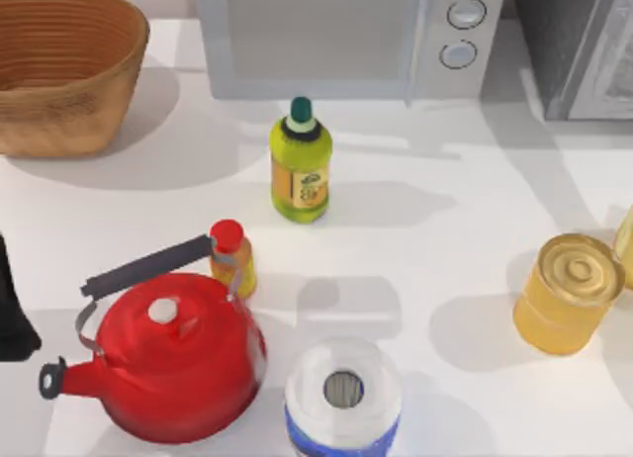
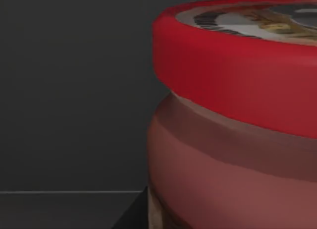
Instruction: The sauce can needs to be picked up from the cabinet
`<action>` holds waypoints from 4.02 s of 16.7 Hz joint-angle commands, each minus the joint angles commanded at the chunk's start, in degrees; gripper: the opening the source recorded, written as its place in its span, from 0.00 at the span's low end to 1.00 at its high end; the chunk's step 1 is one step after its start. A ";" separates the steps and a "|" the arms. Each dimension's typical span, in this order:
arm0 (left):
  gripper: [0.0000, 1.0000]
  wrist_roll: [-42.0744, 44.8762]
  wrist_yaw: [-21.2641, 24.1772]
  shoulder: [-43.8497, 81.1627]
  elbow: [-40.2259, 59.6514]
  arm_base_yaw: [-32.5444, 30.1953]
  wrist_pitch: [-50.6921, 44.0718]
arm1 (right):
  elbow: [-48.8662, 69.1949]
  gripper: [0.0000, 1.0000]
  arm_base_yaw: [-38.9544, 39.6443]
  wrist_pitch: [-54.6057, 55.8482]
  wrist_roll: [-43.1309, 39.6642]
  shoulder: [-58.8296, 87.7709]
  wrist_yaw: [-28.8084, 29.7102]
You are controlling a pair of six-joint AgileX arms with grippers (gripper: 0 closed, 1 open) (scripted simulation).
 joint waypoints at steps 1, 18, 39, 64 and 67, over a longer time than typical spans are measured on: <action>1.00 0.00 0.00 0.00 0.00 0.00 0.00 | 0.00 0.00 0.00 0.00 0.00 0.00 0.00; 1.00 0.00 0.00 0.00 0.00 0.00 0.00 | 1.48 0.00 19.12 -21.93 0.33 -20.05 18.69; 1.00 0.00 0.00 0.00 0.00 0.00 0.00 | -90.69 0.00 -7.17 9.96 -0.97 -75.49 -8.27; 1.00 0.00 0.00 0.00 0.00 0.00 0.00 | -105.46 0.00 -19.64 45.05 -0.58 -65.02 -33.10; 1.00 0.00 0.00 0.00 0.00 0.00 0.00 | -99.12 0.00 -21.08 56.26 -0.42 -47.08 -40.46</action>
